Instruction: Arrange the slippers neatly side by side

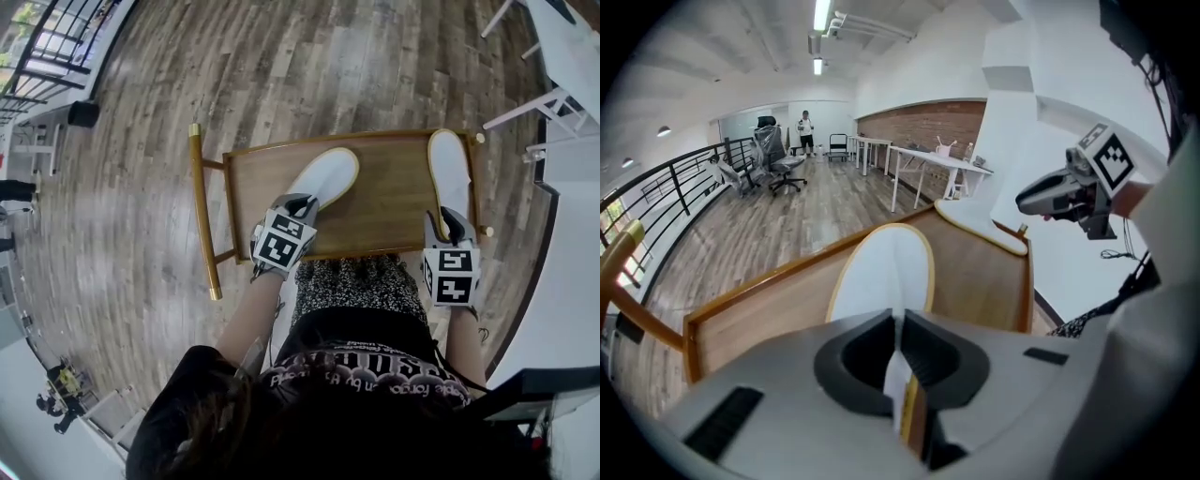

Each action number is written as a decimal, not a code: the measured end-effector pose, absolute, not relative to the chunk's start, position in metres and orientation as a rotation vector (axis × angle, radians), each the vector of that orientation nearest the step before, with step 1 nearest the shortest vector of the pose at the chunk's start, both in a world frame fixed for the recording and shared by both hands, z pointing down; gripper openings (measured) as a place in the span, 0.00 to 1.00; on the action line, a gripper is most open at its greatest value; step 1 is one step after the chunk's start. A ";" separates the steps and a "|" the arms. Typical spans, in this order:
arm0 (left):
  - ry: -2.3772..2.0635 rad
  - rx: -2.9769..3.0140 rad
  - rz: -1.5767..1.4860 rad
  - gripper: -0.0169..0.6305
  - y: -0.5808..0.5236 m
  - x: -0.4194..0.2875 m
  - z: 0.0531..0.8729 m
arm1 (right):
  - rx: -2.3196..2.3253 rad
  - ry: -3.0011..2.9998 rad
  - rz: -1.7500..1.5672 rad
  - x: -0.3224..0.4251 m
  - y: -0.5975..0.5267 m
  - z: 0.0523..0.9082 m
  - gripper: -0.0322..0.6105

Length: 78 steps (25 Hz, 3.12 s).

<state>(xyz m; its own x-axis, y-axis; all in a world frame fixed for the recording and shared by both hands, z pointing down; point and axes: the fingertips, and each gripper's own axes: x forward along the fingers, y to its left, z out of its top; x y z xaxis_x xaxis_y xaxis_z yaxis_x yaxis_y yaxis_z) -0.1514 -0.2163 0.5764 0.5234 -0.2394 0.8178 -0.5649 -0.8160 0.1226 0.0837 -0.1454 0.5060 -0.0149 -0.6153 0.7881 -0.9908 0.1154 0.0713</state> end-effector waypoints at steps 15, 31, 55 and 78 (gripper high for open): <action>-1.209 2.032 0.896 0.05 -0.202 -0.039 0.572 | 1.307 -2.035 0.541 0.177 -0.167 0.486 0.23; -1.204 1.908 0.569 0.05 -0.204 0.071 0.598 | 1.230 -2.055 0.514 0.235 -0.165 0.493 0.22; -1.245 2.050 0.675 0.23 -0.173 0.006 0.564 | 1.178 -2.105 0.532 0.215 -0.161 0.501 0.22; -0.903 2.130 0.770 0.23 -0.146 0.055 0.593 | 1.175 -2.096 0.511 0.180 -0.161 0.498 0.22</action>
<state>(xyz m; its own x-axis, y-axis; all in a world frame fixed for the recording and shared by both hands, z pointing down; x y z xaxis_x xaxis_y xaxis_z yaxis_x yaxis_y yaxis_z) 0.0554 -0.1462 0.5933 0.5825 -0.3663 0.7256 -0.7744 -0.5212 0.3586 0.1799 -0.1606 0.4982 -0.3684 -0.5924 0.7164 -0.8556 0.5176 -0.0120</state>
